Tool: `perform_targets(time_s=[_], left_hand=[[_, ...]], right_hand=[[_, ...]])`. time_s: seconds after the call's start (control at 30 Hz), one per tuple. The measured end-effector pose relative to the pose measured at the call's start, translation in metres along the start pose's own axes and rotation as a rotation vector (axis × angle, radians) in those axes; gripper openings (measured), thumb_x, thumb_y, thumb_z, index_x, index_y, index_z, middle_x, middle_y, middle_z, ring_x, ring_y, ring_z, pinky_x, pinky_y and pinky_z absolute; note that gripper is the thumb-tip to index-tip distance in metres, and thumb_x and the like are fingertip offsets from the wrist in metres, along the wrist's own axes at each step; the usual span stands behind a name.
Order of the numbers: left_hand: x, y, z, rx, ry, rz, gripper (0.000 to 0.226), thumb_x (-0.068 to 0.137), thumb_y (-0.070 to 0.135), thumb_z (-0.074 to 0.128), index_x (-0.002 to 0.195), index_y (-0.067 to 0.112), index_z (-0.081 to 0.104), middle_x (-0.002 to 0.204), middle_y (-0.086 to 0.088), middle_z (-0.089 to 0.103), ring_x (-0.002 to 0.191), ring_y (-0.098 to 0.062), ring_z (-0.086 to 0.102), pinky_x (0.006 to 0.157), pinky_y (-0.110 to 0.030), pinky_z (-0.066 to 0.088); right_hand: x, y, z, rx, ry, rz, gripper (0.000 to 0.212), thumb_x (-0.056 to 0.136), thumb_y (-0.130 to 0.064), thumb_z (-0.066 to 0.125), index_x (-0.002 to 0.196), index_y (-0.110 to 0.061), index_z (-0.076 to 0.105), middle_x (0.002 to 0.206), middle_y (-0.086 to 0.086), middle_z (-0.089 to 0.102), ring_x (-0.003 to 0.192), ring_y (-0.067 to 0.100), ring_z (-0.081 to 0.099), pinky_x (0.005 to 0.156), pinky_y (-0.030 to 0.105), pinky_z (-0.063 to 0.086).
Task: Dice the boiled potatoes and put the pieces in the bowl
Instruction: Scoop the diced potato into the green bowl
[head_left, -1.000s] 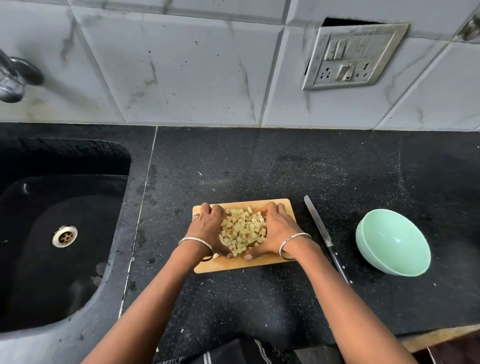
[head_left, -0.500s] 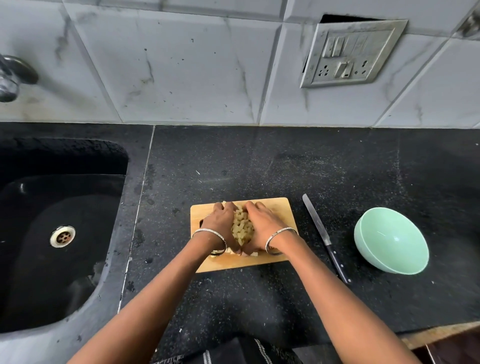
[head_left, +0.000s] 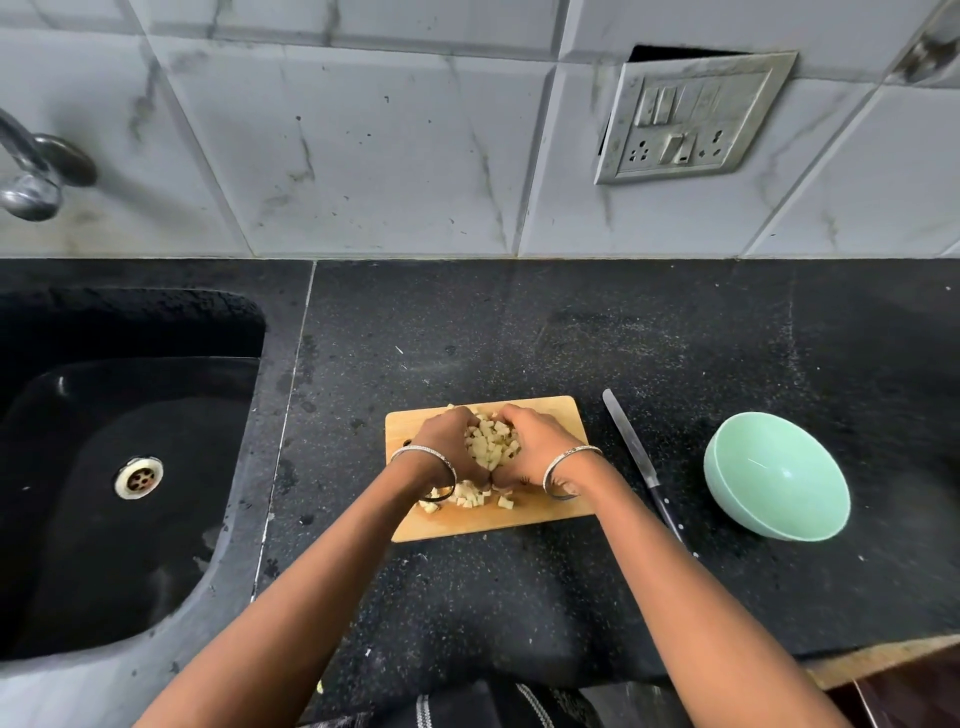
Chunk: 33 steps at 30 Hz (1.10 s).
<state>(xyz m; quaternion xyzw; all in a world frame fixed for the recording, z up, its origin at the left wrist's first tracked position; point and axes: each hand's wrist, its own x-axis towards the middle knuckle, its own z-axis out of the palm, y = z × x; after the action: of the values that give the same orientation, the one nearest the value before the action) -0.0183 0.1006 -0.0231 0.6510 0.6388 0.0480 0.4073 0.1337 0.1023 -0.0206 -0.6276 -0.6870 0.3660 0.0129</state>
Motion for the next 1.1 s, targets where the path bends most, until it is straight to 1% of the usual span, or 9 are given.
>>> perform_targets(time_s=[0.2,0.37,0.53,0.63,0.77,0.83,0.9,1.03,1.1], left_hand=[[-0.007,0.012,-0.014,-0.012,-0.043,0.028,0.082,0.060,0.019,0.089,0.131,0.016,0.048,0.124,-0.004,0.055,0.105,-0.022,0.053,0.083,-0.032,0.047],[-0.006,0.031,-0.023,-0.028,-0.062,0.025,0.077,0.055,0.016,0.091,0.123,0.018,0.055,0.108,-0.001,0.062,0.093,-0.020,0.060,0.069,-0.029,0.050],[-0.012,0.049,-0.016,-0.008,-0.059,0.004,0.079,0.056,0.014,0.090,0.126,0.016,0.055,0.111,-0.003,0.061,0.094,-0.021,0.058,0.069,-0.030,0.051],[-0.015,0.062,-0.010,-0.033,-0.073,0.004,0.075,0.053,0.014,0.091,0.121,0.017,0.058,0.104,-0.003,0.066,0.092,-0.021,0.061,0.073,-0.032,0.053],[-0.013,0.103,-0.004,-0.025,-0.071,0.082,0.060,0.051,0.015,0.091,0.106,0.018,0.065,0.095,-0.002,0.071,0.089,-0.024,0.066,0.084,-0.043,0.055],[-0.012,0.131,0.001,-0.008,-0.070,0.127,0.061,0.054,0.015,0.090,0.109,0.017,0.064,0.099,-0.003,0.070,0.092,-0.024,0.064,0.086,-0.042,0.054],[-0.009,0.160,0.009,-0.004,-0.079,0.179,0.059,0.057,0.015,0.089,0.110,0.016,0.064,0.100,-0.003,0.068,0.094,-0.023,0.064,0.086,-0.039,0.054],[-0.001,0.218,0.046,0.024,-0.144,0.245,0.059,0.057,0.016,0.089,0.110,0.016,0.063,0.100,-0.004,0.069,0.093,-0.023,0.064,0.084,-0.036,0.054],[0.004,0.238,0.070,0.034,-0.205,0.245,0.057,0.058,0.016,0.088,0.110,0.015,0.065,0.100,-0.006,0.071,0.087,-0.021,0.065,0.080,-0.033,0.053]], right_hand=[[-0.008,0.001,-0.016,0.135,-0.054,0.038,0.074,0.063,-0.018,0.086,0.128,-0.024,0.051,0.122,-0.002,0.058,0.109,0.018,0.057,0.091,0.035,0.052],[-0.016,0.011,-0.035,0.235,-0.067,0.018,0.056,0.071,-0.009,0.082,0.117,-0.020,0.054,0.114,-0.002,0.055,0.082,0.001,0.057,0.053,0.009,0.046],[-0.022,0.019,-0.040,0.302,-0.111,0.042,0.056,0.068,-0.007,0.082,0.116,-0.019,0.056,0.111,0.005,0.064,0.092,0.018,0.069,0.081,0.038,0.060],[-0.032,0.029,-0.052,0.336,-0.131,0.026,0.051,0.073,0.003,0.077,0.117,-0.011,0.055,0.104,0.003,0.063,0.080,0.011,0.067,0.071,0.015,0.056],[-0.051,0.054,-0.086,0.397,-0.060,0.017,0.046,0.066,0.009,0.080,0.104,-0.008,0.061,0.102,0.015,0.069,0.089,0.026,0.072,0.076,0.042,0.061],[-0.062,0.071,-0.106,0.378,-0.015,0.004,0.044,0.064,0.003,0.083,0.100,-0.012,0.062,0.098,0.011,0.071,0.088,0.021,0.072,0.075,0.040,0.061],[-0.077,0.087,-0.125,0.362,0.026,0.004,0.043,0.066,0.005,0.081,0.100,-0.010,0.060,0.094,0.007,0.070,0.082,0.013,0.070,0.067,0.028,0.060],[-0.107,0.140,-0.152,0.446,0.108,0.084,0.045,0.066,0.013,0.077,0.104,-0.005,0.058,0.101,0.018,0.067,0.093,0.028,0.070,0.077,0.046,0.061],[-0.119,0.166,-0.156,0.450,0.117,0.146,0.047,0.066,0.015,0.076,0.105,-0.003,0.057,0.102,0.020,0.066,0.091,0.027,0.069,0.078,0.047,0.060]])
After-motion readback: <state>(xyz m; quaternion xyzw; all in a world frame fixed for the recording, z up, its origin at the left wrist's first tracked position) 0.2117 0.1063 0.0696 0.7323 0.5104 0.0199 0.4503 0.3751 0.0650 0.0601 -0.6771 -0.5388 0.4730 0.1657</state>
